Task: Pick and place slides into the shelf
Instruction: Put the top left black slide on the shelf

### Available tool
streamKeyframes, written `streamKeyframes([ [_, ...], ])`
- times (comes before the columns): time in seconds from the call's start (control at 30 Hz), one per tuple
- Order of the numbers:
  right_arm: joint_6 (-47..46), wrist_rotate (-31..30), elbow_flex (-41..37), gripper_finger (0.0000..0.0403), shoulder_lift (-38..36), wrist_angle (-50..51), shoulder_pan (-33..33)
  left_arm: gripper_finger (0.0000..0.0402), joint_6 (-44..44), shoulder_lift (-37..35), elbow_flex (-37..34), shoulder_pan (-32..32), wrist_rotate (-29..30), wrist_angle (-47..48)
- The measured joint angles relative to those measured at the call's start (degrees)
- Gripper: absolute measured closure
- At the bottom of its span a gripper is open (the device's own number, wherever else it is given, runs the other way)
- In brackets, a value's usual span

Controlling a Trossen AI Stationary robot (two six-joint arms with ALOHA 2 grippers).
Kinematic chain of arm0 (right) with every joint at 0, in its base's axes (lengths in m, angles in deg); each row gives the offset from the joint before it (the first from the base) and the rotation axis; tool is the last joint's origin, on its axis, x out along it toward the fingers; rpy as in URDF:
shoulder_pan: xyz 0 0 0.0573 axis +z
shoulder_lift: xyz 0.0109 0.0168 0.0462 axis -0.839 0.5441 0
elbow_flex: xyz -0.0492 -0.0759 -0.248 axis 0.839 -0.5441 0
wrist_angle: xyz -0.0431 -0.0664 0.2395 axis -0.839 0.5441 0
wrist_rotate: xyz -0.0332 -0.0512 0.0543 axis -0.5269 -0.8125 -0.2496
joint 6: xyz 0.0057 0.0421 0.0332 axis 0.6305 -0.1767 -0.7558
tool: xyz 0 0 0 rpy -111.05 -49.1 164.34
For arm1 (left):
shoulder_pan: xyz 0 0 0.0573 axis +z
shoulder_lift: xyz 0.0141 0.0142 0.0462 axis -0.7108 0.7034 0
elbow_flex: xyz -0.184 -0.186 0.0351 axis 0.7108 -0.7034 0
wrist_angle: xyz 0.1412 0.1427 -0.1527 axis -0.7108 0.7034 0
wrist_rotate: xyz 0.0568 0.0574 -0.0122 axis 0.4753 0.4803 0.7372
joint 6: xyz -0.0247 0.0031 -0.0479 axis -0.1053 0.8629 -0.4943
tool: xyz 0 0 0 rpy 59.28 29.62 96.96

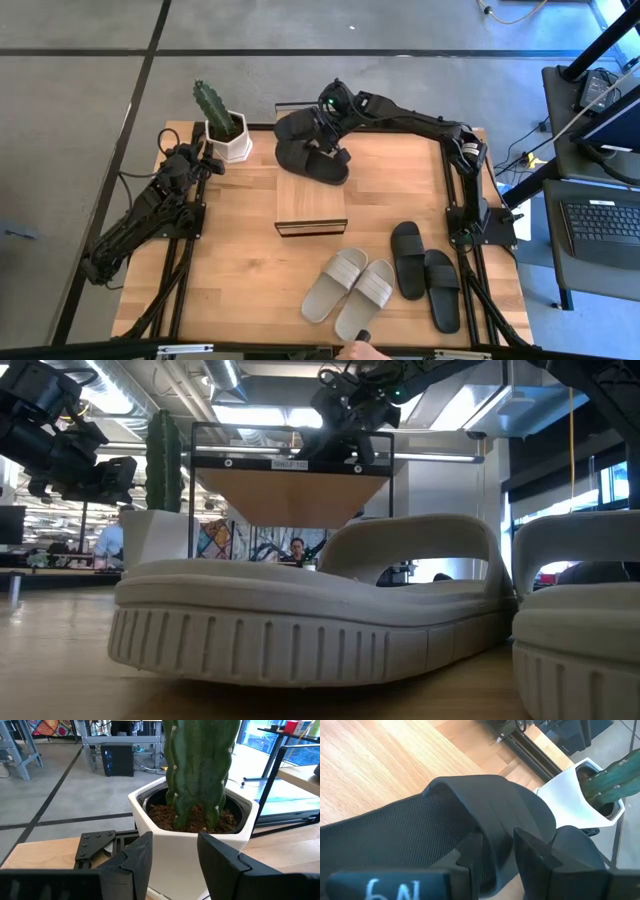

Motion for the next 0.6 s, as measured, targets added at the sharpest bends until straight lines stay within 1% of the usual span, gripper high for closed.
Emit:
streamKeyframes([
  [0.3, 0.06, 0.19, 0.07, 0.0296, 0.00, 1.50, 0.17, 0.0254, 0.00, 0.01, -0.01, 0.02, 0.00, -0.02],
  [0.6, -2.36, 0.15, 0.09, 0.0296, -0.27, 1.83, 0.21, 0.0254, 0.00, 0.00, 0.01, 0.01, 0.00, 0.00],
])
